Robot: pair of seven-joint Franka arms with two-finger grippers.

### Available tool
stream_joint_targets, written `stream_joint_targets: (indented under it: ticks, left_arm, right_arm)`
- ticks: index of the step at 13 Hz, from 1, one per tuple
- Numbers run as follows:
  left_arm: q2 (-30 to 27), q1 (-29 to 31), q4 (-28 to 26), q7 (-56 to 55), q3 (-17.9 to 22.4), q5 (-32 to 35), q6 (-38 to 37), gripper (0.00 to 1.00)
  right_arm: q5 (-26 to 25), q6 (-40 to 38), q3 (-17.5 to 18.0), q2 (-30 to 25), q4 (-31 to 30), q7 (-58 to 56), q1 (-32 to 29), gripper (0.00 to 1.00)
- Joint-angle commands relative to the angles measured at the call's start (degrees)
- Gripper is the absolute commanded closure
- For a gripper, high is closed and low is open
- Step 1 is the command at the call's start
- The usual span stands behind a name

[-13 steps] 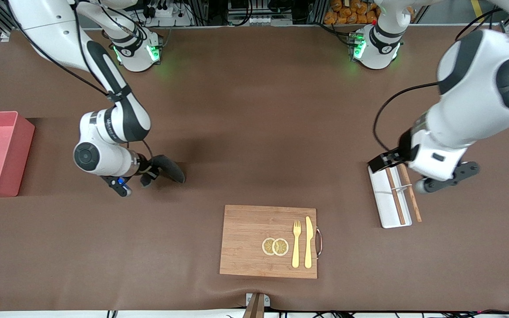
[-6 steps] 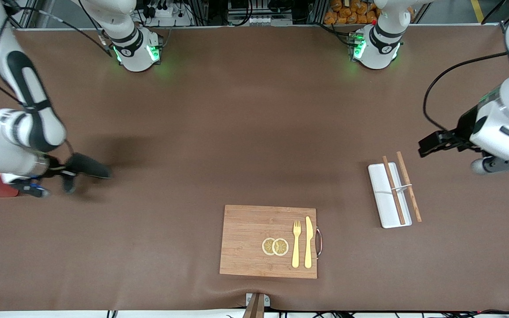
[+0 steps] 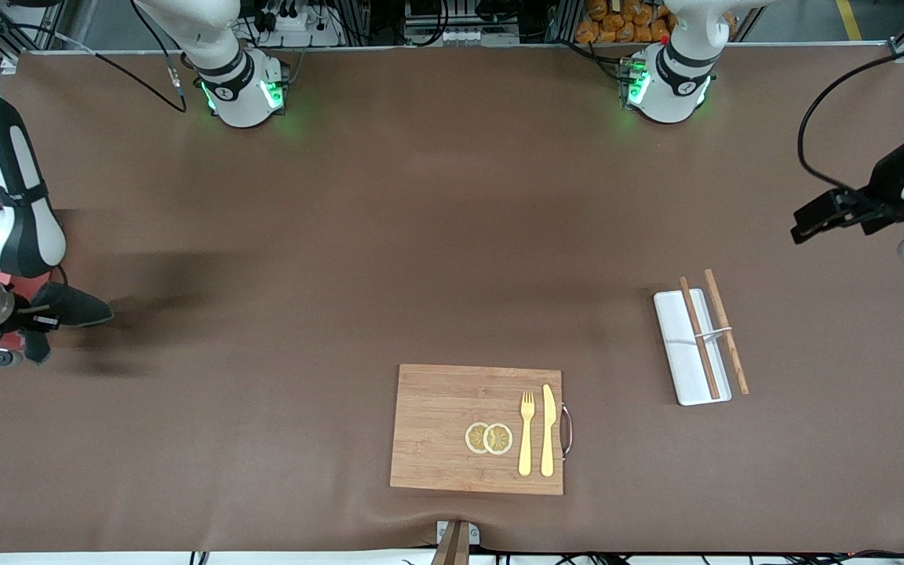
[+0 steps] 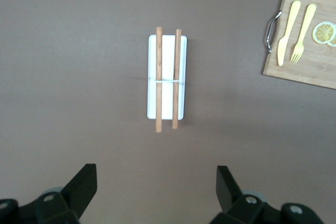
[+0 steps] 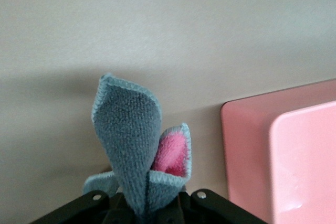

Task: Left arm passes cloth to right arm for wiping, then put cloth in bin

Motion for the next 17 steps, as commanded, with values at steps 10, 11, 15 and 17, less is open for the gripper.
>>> stream_joint_targets:
  ticks: [10, 11, 15, 17]
  left_arm:
    - [-2.7, -7.8, -3.6, 1.0, 9.1, -0.7, 0.5, 0.00]
    - [-2.4, -7.8, -3.6, 1.0, 8.9, -0.7, 0.4, 0.00]
    - [-2.5, -7.6, -3.6, 1.1, 8.8, -0.7, 0.4, 0.00]
    - [-2.5, -7.6, -3.7, 1.0, 8.8, -0.7, 0.4, 0.00]
  right_arm:
    - [8.5, -11.3, 3.4, -1.2, -4.8, 42.3, 19.6, 1.00]
    - [11.5, -11.5, 3.8, -1.2, -4.9, 45.4, 21.8, 1.00]
    - [15.2, -10.9, 3.9, -0.8, -4.8, 61.9, 32.3, 1.00]
    - [16.2, -10.9, 4.0, -1.2, -4.3, 66.2, 34.6, 1.00]
